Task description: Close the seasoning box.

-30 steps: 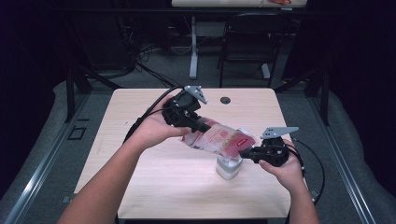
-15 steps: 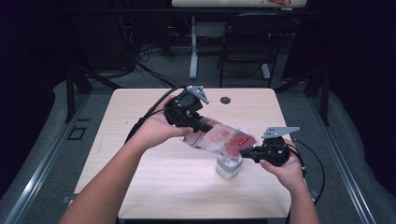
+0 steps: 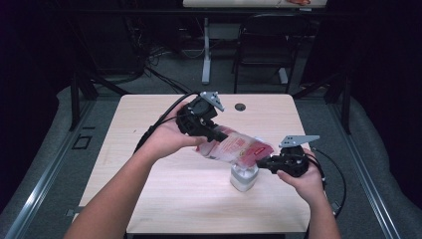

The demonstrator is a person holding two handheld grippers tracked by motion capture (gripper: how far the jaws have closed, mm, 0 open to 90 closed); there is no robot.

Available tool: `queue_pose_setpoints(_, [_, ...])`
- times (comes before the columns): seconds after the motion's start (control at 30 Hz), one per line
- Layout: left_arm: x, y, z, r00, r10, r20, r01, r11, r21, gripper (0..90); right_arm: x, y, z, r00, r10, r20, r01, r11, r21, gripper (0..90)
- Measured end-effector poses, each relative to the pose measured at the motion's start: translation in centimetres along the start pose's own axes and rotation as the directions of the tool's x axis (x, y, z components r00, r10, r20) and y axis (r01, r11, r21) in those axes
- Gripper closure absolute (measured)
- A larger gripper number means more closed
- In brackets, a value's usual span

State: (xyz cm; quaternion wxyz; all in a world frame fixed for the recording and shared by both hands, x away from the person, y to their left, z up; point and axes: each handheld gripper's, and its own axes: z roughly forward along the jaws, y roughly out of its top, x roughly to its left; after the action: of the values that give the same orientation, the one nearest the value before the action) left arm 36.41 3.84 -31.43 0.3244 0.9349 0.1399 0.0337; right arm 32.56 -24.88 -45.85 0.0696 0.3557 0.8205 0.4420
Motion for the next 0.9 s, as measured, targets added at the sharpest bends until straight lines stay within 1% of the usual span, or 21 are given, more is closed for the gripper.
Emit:
queue_pose_setpoints(0.4, [-0.19, 0.12, 0.11, 1.0000, 0.005, 0.003, -0.005, 1.0000, 0.000, 74.7, -0.02, -0.06, 0.19, 1.0000, 0.009, 0.001, -0.009, 1.000, -0.006, 77.2])
queue_pose_setpoints(0.63, [-0.22, 0.24, 0.16, 1.0000, 0.007, 0.005, -0.007, 1.0000, 0.002, 74.6, -0.04, -0.07, 0.29, 1.0000, 0.007, 0.004, -0.007, 1.000, 0.001, 77.0])
queue_pose_setpoints(0.9, [-0.37, 0.47, 0.16, 0.9999, 0.016, 0.004, -0.016, 0.9999, 0.000, 74.7, -0.07, -0.07, 0.18, 0.9999, 0.010, 0.005, -0.010, 1.000, -0.003, 77.0])
